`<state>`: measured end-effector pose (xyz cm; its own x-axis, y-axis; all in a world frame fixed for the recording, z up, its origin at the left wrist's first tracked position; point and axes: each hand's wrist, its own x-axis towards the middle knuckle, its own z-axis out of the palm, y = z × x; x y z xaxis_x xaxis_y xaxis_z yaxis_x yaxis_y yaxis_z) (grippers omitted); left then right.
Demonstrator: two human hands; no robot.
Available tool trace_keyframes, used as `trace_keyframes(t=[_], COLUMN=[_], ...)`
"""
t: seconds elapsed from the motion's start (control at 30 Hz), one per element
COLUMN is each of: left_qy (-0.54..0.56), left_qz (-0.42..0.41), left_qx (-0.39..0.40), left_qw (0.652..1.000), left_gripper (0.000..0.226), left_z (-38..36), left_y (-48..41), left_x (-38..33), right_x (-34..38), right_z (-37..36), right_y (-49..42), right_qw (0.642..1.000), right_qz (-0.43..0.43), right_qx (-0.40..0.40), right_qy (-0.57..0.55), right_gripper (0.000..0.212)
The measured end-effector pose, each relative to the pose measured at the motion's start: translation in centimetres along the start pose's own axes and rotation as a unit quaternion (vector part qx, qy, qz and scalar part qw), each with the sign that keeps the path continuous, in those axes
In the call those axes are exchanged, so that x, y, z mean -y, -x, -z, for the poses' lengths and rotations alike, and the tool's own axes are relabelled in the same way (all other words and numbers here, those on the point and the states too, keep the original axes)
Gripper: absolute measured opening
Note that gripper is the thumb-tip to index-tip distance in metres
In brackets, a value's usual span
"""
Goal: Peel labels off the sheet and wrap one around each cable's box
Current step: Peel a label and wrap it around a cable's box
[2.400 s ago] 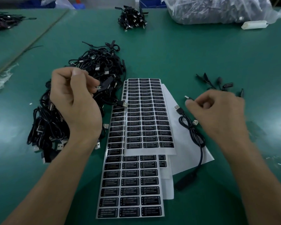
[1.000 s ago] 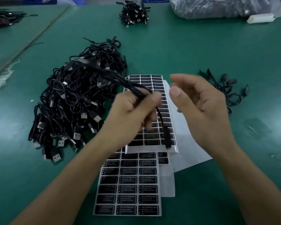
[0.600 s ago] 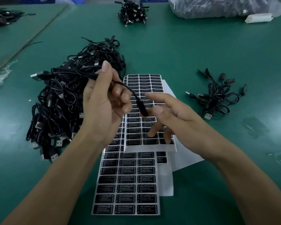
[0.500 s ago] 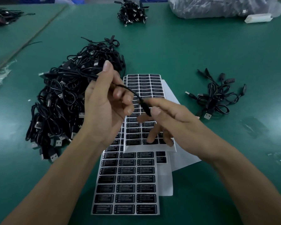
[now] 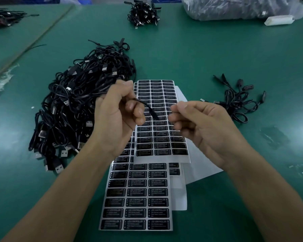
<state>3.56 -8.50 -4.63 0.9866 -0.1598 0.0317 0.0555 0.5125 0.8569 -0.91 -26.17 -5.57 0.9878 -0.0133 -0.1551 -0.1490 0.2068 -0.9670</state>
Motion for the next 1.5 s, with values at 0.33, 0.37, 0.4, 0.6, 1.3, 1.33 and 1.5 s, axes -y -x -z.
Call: trace_keyframes(t=[0.33, 0.37, 0.4, 0.6, 1.3, 1.33, 1.5], left_qy=[0.006, 0.005, 0.003, -0.169, -0.762, -0.752, -0.735], left_qz=[0.014, 0.013, 0.011, 0.017, -0.154, -0.143, -0.123], left_qx=[-0.029, -0.030, -0.031, 0.001, 0.138, 0.136, 0.117], left_qw=[0.999, 0.999, 0.999, 0.985, 0.614, 0.629, 0.657], left_gripper=[0.048, 0.047, 0.045, 0.019, 0.036, 0.031, 0.028], left_z=[-0.5, -0.5, -0.5, -0.1, 0.3, 0.3, 0.2], left_y=[0.0, 0.0, 0.0, 0.0, 0.6, 0.6, 0.5], left_x=[0.2, 0.3, 0.4, 0.9, 3.3, 3.5, 3.8], right_x=[-0.9, -1.0, -1.0, -1.3, -0.8, -0.5, 1.0], right_z=[-0.6, -0.7, -0.8, -0.3, 1.8, 2.1, 2.6], right_y=[0.0, -0.1, -0.1, -0.6, -0.7, -0.7, -0.4], right_qw=[0.975, 0.973, 0.970, 0.963, 0.950, 0.948, 0.987], right_qz=[0.131, 0.144, 0.155, 0.162, 0.090, 0.082, -0.046], right_qx=[0.007, 0.005, 0.005, -0.056, -0.137, -0.152, -0.144], right_qy=[0.181, 0.182, 0.185, 0.207, 0.266, 0.269, 0.048], right_gripper=[0.016, 0.018, 0.020, 0.027, 0.007, 0.005, 0.013])
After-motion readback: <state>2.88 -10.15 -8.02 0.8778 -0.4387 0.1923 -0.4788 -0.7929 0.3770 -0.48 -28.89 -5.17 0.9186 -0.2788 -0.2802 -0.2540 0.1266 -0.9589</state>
